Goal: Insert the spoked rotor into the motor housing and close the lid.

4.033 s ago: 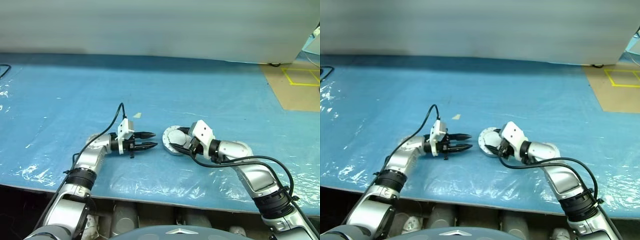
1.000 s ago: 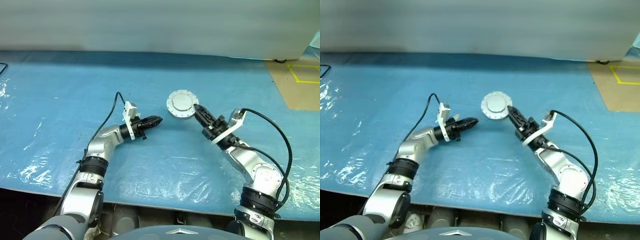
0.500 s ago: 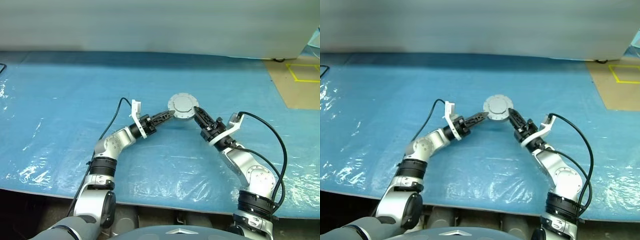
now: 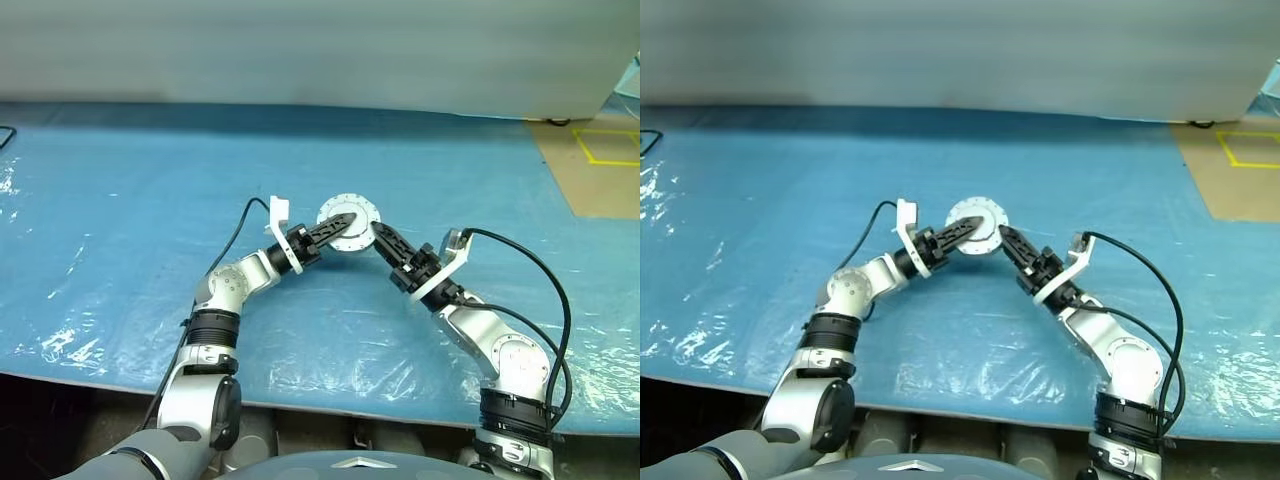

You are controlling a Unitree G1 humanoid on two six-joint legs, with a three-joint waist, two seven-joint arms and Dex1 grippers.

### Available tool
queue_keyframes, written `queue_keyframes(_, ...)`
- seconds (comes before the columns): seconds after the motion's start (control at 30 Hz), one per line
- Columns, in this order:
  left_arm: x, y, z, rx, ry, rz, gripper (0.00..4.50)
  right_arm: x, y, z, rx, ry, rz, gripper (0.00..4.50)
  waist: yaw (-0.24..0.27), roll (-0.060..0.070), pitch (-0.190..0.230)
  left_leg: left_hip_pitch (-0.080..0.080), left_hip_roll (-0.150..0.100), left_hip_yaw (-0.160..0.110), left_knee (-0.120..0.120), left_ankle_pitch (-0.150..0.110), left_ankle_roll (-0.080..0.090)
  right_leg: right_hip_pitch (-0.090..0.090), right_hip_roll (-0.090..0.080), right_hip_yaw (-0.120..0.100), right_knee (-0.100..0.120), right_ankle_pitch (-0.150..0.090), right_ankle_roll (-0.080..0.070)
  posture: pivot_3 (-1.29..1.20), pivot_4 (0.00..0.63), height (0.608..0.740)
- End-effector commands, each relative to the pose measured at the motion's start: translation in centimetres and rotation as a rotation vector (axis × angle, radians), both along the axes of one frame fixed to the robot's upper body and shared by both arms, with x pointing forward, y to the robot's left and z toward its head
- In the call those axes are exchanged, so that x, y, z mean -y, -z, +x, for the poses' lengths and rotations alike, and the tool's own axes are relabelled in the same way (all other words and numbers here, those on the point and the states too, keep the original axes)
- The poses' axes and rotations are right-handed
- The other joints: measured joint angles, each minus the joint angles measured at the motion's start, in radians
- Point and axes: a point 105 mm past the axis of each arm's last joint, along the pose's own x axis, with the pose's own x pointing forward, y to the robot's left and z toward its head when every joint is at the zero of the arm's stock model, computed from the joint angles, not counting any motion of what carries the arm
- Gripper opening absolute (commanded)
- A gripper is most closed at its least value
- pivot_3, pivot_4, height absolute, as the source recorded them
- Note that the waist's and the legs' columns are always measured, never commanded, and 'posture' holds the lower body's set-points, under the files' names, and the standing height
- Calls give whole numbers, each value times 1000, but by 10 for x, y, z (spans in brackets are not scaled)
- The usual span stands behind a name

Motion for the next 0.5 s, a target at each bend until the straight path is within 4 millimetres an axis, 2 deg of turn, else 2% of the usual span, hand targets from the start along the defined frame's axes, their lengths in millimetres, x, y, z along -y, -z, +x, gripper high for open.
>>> queue_keyframes(0.03, 2, -9, -4, 43, 35, -12, 2884, -1, -21, -3, 84, -11, 26, 1127, 0, 0, 0, 0, 0, 0, 0, 0, 0, 0, 0, 0, 0, 0, 0, 0, 150, 740)
queue_keyframes(0.33, 11, -9, -15, 0, 116, -26, 2797, -4, -24, -3, 102, -30, 25, 1127, 0, 0, 0, 0, 0, 0, 0, 0, 0, 0, 0, 0, 0, 0, 0, 0, 150, 740)
queue_keyframes(0.43, 12, -11, -12, -11, 92, -45, 2782, -3, -29, -3, 129, -27, 25, 1127, 0, 0, 0, 0, 0, 0, 0, 0, 0, 0, 0, 0, 0, 0, 0, 0, 150, 740)
queue_keyframes(0.47, 11, -9, -10, -18, 76, -42, 2781, -1, -31, -3, 138, -15, 32, 1827, 0, 0, 0, -1, 0, 0, 1, 0, 0, 0, 0, 0, 0, 0, 0, 0, 150, 740)
queue_keyframes(0.5, 11, -7, -8, -24, 63, -40, 2781, 0, -33, -1, 141, -1, 30, 2043, 1, 0, 0, -1, 0, 0, 1, 0, 0, 0, 0, 0, 0, 0, 0, 0, 150, 740)
